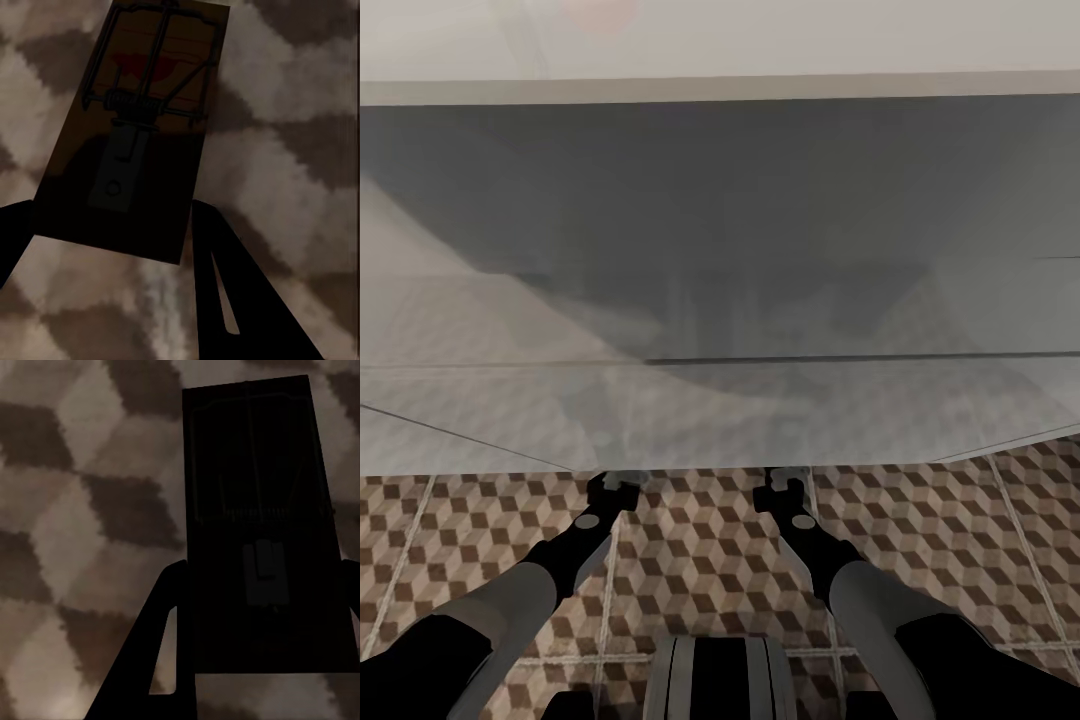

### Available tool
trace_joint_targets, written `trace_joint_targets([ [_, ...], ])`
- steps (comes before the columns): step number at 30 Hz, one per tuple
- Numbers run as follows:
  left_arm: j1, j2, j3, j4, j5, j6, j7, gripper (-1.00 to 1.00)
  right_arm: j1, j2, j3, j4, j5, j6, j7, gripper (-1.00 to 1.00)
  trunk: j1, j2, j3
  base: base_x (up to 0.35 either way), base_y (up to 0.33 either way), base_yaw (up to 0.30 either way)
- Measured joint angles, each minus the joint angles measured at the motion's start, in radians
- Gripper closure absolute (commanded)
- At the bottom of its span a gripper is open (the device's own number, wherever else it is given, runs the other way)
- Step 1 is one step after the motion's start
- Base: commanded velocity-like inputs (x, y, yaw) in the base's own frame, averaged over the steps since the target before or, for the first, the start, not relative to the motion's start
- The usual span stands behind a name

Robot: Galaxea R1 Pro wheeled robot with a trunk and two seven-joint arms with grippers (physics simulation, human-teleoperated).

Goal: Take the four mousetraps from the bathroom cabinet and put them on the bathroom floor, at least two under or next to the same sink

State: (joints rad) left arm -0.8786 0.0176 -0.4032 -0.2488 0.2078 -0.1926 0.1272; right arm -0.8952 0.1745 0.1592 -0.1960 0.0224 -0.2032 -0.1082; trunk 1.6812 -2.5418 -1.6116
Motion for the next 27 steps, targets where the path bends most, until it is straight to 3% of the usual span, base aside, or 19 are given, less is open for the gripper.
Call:
trace_joint_targets([
  [27,0.0,-0.006,-0.001,-0.004,0.001,0.0,0.0,1.0,0.0,0.0,0.0,-0.005,-0.003,0.0,-0.005,1.0,0.0,0.0,0.0,0.0,0.0,0.0],
])
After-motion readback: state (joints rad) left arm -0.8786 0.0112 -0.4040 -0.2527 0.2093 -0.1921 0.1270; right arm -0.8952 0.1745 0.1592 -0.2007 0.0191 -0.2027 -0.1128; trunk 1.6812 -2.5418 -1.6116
